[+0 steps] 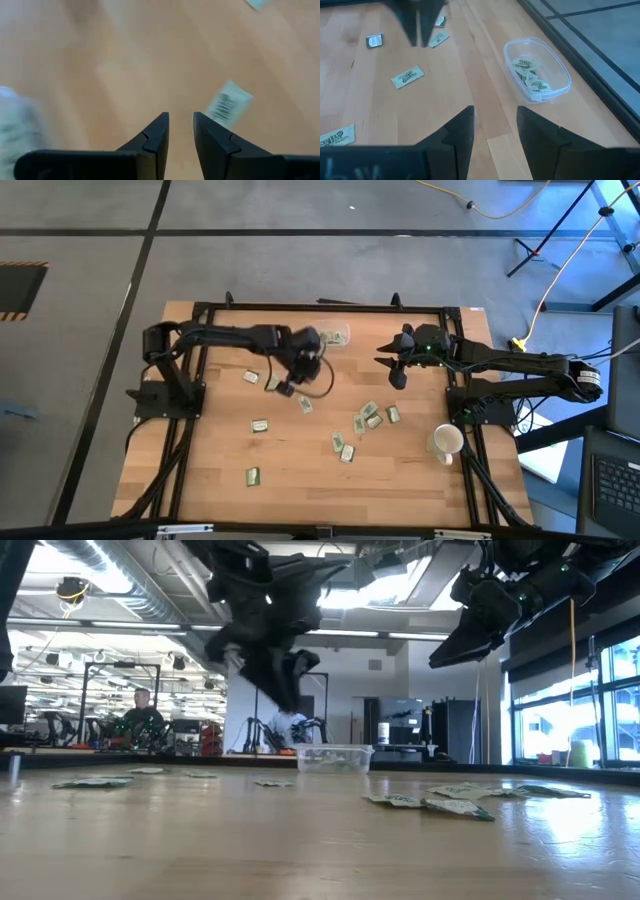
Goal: Pick and place items into bin
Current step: Put the white stevia packet into the transparent bin
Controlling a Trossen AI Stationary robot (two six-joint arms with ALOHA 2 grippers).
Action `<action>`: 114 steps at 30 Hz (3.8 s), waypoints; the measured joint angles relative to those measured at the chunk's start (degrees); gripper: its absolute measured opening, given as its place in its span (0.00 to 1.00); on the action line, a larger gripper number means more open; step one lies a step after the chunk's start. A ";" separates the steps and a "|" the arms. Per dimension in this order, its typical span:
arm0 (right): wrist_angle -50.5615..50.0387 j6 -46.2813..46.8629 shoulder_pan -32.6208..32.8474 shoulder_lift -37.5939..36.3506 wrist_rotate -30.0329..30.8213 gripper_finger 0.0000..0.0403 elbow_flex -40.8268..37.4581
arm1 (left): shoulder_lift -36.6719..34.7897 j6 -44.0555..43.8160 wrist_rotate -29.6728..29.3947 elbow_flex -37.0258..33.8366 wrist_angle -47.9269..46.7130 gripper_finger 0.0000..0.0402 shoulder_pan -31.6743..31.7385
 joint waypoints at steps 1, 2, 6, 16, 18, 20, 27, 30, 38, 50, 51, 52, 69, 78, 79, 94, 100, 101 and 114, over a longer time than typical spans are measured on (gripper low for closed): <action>-0.01 -0.02 0.01 0.01 0.00 0.38 0.00 | 0.01 0.01 -0.11 -0.82 0.38 0.21 -1.03; -0.01 -0.04 0.00 0.00 0.00 0.38 0.00 | 0.01 -0.04 -0.46 -1.60 0.65 0.21 -1.98; -0.01 -0.29 0.01 0.01 0.00 0.38 0.00 | 0.01 -2.30 -2.57 -4.48 2.52 0.21 -4.69; -0.01 -0.01 0.01 -0.01 0.00 0.38 0.00 | 0.01 -4.81 -5.09 -9.99 12.32 0.21 -6.50; -0.01 -0.01 0.00 -0.01 0.00 0.38 0.00 | 0.01 -4.95 -5.06 -10.38 12.77 0.21 -6.50; -0.01 -0.01 -0.01 0.01 0.00 0.38 0.00 | 0.05 -4.63 -5.02 -10.57 12.75 0.21 -6.57; 0.04 0.17 0.01 0.01 0.00 0.38 0.00 | 0.98 -4.55 -0.22 -10.48 14.48 0.24 -6.87; 0.10 0.21 -0.01 0.01 0.00 0.38 0.00 | 2.45 -4.69 -0.51 -10.54 14.54 0.29 -6.80; 0.15 0.21 -0.04 -0.01 0.00 0.38 0.00 | 5.35 -4.92 -1.96 -10.55 14.68 0.35 -6.80; 0.15 0.19 -0.07 -0.01 0.02 0.38 0.00 | 6.05 -4.04 -2.03 -10.54 14.22 0.24 -6.80; 0.14 0.19 -0.07 -0.01 0.02 0.38 0.00 | 6.27 -4.02 -2.03 -10.53 14.27 0.24 -6.80; 0.11 0.18 -0.07 -0.01 0.02 0.38 0.00 | 6.57 -3.90 -1.95 -10.52 14.22 0.23 -6.80; 0.04 0.19 -0.07 -0.01 0.02 0.38 0.00 | 8.29 -2.55 -1.42 -10.33 14.34 0.15 -6.66; 0.06 0.20 -0.07 -0.01 0.03 0.38 0.00 | 8.40 -2.54 -1.83 -10.42 14.43 0.09 -6.67; 0.06 0.21 -0.07 -0.01 0.03 0.38 0.00 | 8.40 -2.51 -1.88 -10.42 14.46 0.08 -6.67; -0.01 0.10 -0.07 -0.01 0.04 0.38 0.00 | 7.81 -4.14 -3.67 -7.72 9.87 0.03 -5.97; -0.47 0.01 -0.05 -0.01 0.00 0.38 0.00 | 5.66 -3.82 -3.00 -4.35 4.39 0.03 -3.38; -0.44 0.01 -0.07 -0.01 0.04 0.38 0.00 | 5.22 -4.17 -3.01 -3.92 3.68 0.03 -2.51; -1.48 -0.05 -0.17 -0.01 0.04 0.38 0.00 | 3.64 -8.52 -9.65 3.46 16.93 0.03 11.91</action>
